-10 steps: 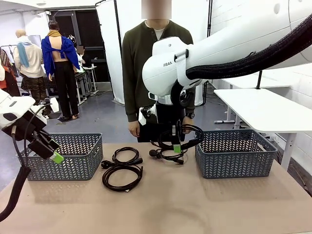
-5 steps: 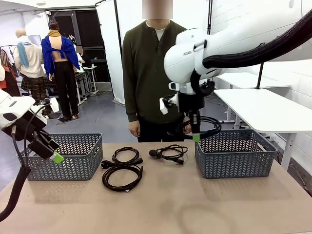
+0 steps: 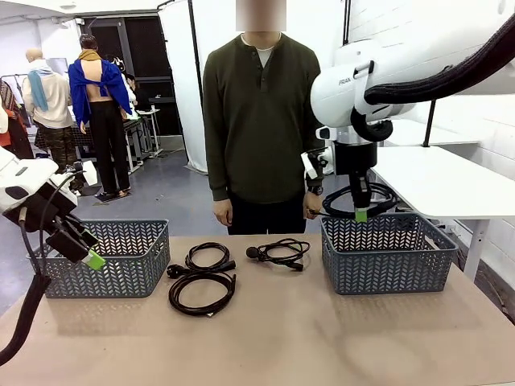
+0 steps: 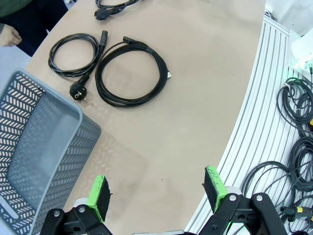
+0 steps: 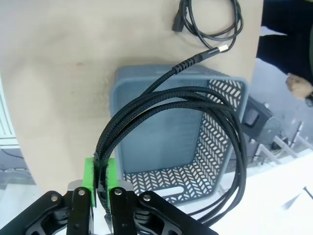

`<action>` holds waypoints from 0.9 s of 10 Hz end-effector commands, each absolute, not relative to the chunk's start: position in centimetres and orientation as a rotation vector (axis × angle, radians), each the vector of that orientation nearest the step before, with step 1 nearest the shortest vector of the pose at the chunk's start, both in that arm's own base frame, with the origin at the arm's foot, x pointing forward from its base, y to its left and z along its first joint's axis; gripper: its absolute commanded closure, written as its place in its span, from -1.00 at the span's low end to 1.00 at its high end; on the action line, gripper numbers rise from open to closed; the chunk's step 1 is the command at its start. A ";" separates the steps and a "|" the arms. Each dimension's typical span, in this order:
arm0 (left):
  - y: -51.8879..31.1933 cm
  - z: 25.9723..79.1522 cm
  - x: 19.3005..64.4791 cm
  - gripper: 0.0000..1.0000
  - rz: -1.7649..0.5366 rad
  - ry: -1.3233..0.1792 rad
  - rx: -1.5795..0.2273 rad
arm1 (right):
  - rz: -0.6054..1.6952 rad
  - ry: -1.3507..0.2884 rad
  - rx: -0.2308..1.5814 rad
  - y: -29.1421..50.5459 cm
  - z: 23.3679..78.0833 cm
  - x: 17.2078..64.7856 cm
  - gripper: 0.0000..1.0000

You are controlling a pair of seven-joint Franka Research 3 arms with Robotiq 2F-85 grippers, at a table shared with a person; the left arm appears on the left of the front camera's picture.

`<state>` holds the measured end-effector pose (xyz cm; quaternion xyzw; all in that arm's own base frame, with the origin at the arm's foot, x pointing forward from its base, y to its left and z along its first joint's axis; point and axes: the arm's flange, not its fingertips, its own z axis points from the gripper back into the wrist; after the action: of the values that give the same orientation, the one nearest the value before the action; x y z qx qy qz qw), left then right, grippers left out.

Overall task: Organize the cables according to human instructions.
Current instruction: Pick up a bundle of cables and place it in the basket indicated by the human.

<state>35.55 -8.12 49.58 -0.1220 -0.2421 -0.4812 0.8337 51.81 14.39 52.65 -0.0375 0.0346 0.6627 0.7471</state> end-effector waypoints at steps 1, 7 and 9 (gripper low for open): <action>-8.0 49.6 35.6 -1.00 -1.023 -0.514 -0.281 | 1.475 0.081 -0.094 12.8 52.1 52.5 0.88; -8.0 49.6 35.6 -1.00 -1.023 -0.514 -0.281 | 1.496 0.027 -0.123 10.1 49.6 54.5 0.88; -8.0 49.6 35.6 -1.00 -1.023 -0.514 -0.281 | 1.473 0.048 -0.088 10.0 50.3 54.4 0.88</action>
<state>35.55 -8.12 49.58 -0.1220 -0.2421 -0.4811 0.8337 54.60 10.13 50.05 -0.0410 0.0197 0.6719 0.7392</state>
